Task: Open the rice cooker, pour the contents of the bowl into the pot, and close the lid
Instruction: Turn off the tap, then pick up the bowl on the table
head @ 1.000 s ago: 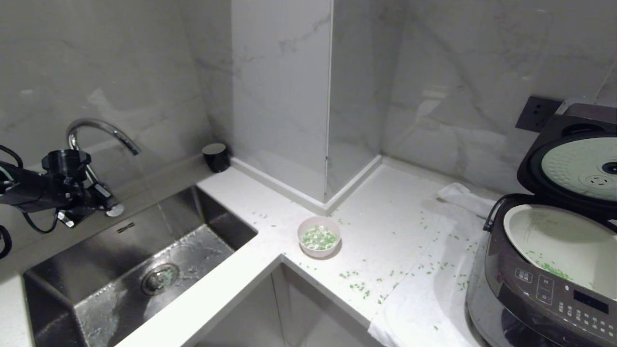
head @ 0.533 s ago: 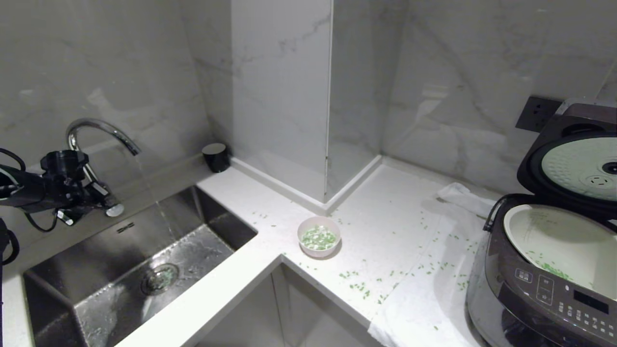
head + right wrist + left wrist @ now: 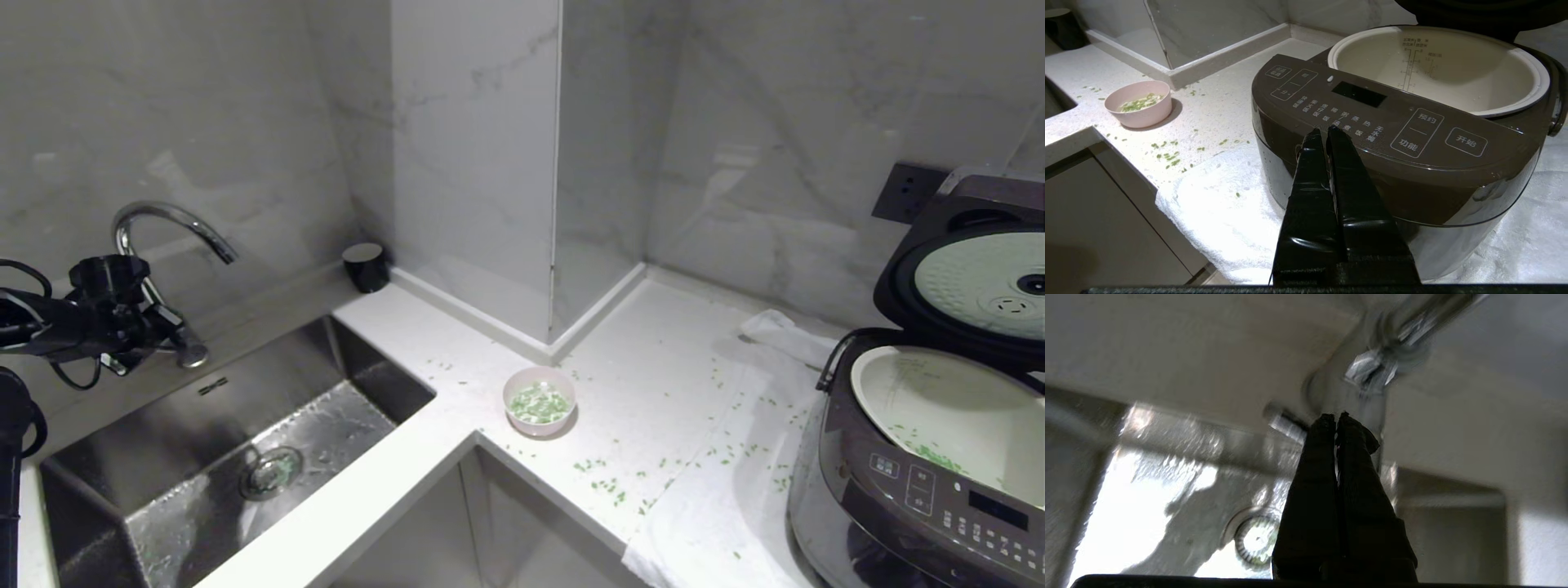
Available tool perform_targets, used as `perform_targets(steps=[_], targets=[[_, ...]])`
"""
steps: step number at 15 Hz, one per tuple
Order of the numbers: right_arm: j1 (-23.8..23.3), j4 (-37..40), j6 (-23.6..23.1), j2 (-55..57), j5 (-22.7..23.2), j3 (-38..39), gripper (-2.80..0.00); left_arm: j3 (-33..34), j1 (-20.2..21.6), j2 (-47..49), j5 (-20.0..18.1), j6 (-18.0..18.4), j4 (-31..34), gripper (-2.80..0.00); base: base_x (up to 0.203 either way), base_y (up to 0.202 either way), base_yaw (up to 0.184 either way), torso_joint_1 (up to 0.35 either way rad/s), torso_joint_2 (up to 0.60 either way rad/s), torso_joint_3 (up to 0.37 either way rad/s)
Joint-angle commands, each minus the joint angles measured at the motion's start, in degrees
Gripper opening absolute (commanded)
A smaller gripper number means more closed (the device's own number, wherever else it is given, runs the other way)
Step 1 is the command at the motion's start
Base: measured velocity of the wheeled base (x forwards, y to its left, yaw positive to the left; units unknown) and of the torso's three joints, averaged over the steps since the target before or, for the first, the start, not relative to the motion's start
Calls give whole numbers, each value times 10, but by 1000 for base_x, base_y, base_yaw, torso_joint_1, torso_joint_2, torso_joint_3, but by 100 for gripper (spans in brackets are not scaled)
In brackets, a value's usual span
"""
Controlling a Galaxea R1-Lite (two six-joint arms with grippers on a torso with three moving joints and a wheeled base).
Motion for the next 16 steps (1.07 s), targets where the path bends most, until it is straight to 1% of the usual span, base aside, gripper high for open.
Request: perform_targets(steps=[1, 5, 7, 10, 13, 15, 16], targets=[[0, 0, 0, 0, 0, 1, -280, -1, 2, 11, 8, -2, -11, -280, 0, 0, 0, 0, 0, 0], [0, 0, 0, 0, 0, 1, -280, 4, 2, -5, 9, -4, 4, -280, 0, 0, 0, 0, 0, 0], [0, 0, 0, 0, 0, 1, -280, 25, 0, -32, 6, -17, 27, -280, 0, 0, 0, 0, 0, 0], [0, 0, 0, 0, 0, 1, -280, 107, -13, -93, -13, -24, 41, -280, 0, 0, 0, 0, 0, 0], [1, 0, 0, 0, 0, 1, -280, 200, -42, -144, -22, -28, 39, -280, 0, 0, 0, 0, 0, 0], [1, 0, 0, 0, 0, 1, -280, 290, -70, -178, -34, -26, 28, -280, 0, 0, 0, 0, 0, 0], [0, 0, 0, 0, 0, 1, -280, 338, -84, -199, -40, -23, 10, -280, 0, 0, 0, 0, 0, 0]])
